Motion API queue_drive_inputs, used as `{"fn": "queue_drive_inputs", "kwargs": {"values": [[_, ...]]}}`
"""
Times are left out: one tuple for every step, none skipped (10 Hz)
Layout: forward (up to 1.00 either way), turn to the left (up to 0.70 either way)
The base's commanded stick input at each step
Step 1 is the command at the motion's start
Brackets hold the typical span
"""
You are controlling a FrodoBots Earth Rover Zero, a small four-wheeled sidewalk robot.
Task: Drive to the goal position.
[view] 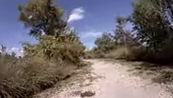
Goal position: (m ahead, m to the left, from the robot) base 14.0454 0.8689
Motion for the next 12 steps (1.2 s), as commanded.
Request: {"fn": "queue_drive_inputs", "kwargs": {"values": [[0.7, -0.27], [0.7, -0.27], [0.7, -0.27], [0.7, -0.26], [0.7, 0.0], [0.7, -0.03], [0.7, -0.18], [0.7, -0.27], [0.7, -0.27], [0.7, -0.27], [0.7, -0.27], [0.7, -0.27]]}}
